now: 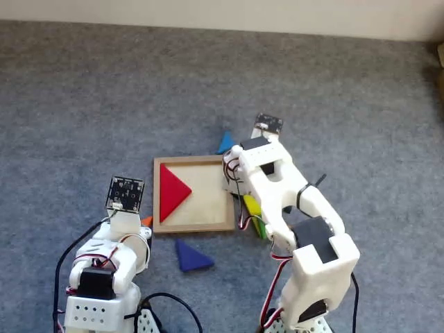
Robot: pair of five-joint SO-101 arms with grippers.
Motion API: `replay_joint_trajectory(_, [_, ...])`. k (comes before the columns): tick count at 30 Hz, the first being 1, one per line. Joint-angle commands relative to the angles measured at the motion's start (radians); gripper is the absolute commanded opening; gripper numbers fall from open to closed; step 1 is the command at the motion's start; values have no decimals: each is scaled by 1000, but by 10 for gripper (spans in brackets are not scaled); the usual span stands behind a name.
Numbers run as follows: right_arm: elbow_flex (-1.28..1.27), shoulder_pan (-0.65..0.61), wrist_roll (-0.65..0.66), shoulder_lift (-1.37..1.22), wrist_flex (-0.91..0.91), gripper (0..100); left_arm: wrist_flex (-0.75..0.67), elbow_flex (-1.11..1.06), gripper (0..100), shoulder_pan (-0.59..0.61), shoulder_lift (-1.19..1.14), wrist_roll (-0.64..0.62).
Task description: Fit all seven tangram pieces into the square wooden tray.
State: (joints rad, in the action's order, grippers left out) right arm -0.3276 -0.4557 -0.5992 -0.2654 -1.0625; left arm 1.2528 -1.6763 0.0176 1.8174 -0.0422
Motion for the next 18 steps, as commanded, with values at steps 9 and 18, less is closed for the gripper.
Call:
replay_joint_trajectory(9, [33, -7, 5, -4, 16, 300, 5, -21, 9, 4, -1, -9])
replay_joint_trajectory(18, [41, 10, 5, -4, -67, 299, 5, -21, 9, 4, -1, -9])
